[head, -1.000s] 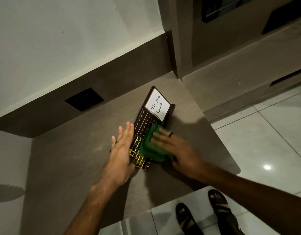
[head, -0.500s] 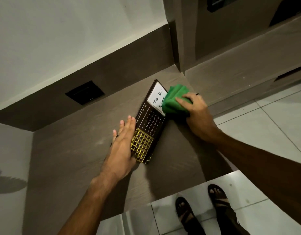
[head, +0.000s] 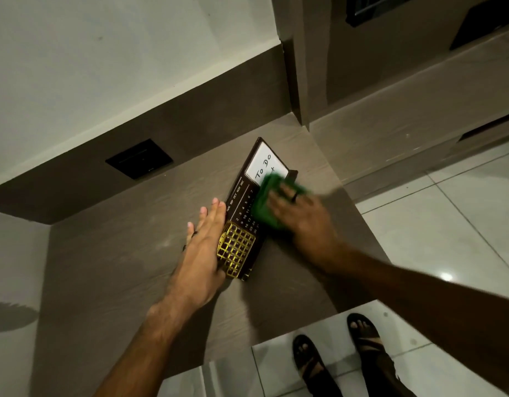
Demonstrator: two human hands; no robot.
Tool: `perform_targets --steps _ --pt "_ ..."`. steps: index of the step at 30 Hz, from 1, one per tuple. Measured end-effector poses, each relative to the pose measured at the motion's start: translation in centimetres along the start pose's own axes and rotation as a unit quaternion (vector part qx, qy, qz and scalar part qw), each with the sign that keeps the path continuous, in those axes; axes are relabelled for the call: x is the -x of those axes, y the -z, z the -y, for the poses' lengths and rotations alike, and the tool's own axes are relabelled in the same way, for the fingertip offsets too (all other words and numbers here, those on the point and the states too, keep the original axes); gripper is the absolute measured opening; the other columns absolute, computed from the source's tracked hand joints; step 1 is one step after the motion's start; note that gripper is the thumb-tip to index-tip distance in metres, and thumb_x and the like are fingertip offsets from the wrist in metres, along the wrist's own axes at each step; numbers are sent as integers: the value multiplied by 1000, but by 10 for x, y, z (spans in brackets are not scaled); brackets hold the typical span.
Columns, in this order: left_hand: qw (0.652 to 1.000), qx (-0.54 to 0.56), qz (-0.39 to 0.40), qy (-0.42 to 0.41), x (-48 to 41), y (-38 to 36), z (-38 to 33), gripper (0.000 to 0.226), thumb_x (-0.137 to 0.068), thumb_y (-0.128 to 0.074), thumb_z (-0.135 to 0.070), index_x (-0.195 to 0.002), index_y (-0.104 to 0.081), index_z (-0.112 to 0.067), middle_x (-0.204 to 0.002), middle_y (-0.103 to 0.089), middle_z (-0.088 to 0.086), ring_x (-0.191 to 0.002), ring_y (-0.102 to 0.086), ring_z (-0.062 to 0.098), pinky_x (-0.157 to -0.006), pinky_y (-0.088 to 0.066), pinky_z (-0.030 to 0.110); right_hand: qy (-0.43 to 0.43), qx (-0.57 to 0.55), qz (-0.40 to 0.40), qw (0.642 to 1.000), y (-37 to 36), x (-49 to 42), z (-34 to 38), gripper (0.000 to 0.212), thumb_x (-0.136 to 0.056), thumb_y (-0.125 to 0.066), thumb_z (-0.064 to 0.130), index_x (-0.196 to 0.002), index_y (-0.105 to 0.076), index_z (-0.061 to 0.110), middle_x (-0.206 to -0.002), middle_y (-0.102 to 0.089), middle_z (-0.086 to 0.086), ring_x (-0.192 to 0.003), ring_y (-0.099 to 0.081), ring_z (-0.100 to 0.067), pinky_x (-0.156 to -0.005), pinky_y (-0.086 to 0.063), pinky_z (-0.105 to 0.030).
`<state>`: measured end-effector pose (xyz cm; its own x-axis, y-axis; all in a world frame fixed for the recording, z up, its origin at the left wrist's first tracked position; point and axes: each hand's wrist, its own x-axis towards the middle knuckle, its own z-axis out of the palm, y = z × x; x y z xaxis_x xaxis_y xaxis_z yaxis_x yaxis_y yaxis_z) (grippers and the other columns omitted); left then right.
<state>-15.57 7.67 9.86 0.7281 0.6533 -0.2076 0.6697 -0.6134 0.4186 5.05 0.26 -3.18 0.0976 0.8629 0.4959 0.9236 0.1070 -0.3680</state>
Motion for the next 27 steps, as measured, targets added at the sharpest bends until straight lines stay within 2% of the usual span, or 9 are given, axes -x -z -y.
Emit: perform_targets --steps 2,4,9,13,15,17,19,22,27 --pt "1000 -7 1 -4 -1 -1 1 114 -70 -68 1 -149 9 -25 -158 12 -7 -146 13 13 -116 14 34 118 30 52 991 -9 24 12 50 -87 -67 11 -135 -52 15 -143 -51 -4 -135 -41 -31 -103 -34 -44" --pt "1000 -11 7 2 0 -2 1 114 -70 -68 0 -149 10 -25 -158 13 -7 -146 13 12 -115 14 34 124 44 54 990 -8 17 -9 52 -87 -67 11 -136 -51 16 -143 -51 -3 -136 -41 -30 -104 -29 -43" --pt "1000 4 8 8 -1 -2 0 115 -70 -68 0 -149 11 -25 -157 13 -8 -146 12 12 -117 13 37 -48 63 69 994 13 -17 -41 65 -83 -73 11 -141 -46 19 -148 -45 -5 -139 -34 -35 -103 -38 -52" --pt "1000 -3 5 10 -2 -4 1 114 -70 -67 2 -149 11 -26 -157 13 -8 -146 12 12 -116 14 38 -164 11 16 986 10 -23 -20 70 -75 -72 1 -140 -47 11 -145 -47 -16 -134 -38 -42 -101 -40 -59" --pt "1000 -6 -2 8 -2 -5 2 116 -70 -67 6 -149 11 -26 -157 14 -9 -146 13 12 -116 15 36 -92 -15 -9 996 -2 -1 3 69 -71 -71 -10 -135 -50 6 -138 -53 -20 -129 -45 -45 -100 -41 -58" --pt "1000 -10 -1 5 -2 -5 3 116 -70 -68 6 -149 11 -26 -157 14 -9 -146 13 11 -116 14 36 59 -20 38 997 -12 29 26 63 -79 -71 -2 -137 -49 9 -141 -52 -13 -133 -41 -39 -107 -34 -54" --pt "1000 -10 0 1 -2 -5 4 115 -71 -69 3 -149 10 -24 -157 13 -8 -146 13 11 -116 13 37 127 -16 90 988 -6 33 19 57 -85 -68 5 -138 -49 13 -144 -50 -8 -137 -36 -35 -111 -29 -51" --pt "1000 -10 2 2 -2 -5 4 115 -70 -69 3 -150 10 -24 -157 12 -8 -146 12 11 -116 13 37 -11 -40 64 997 15 2 -23 56 -82 -71 4 -136 -53 12 -143 -50 -12 -135 -39 -37 -108 -36 -52" --pt "1000 -9 5 8 -2 -5 3 117 -70 -68 3 -149 13 -26 -156 15 -10 -146 13 12 -115 15 36 -203 -14 76 976 32 -49 -58 70 -81 -51 -11 -146 -39 14 -153 -37 -6 -145 -22 -29 -115 -26 -42"
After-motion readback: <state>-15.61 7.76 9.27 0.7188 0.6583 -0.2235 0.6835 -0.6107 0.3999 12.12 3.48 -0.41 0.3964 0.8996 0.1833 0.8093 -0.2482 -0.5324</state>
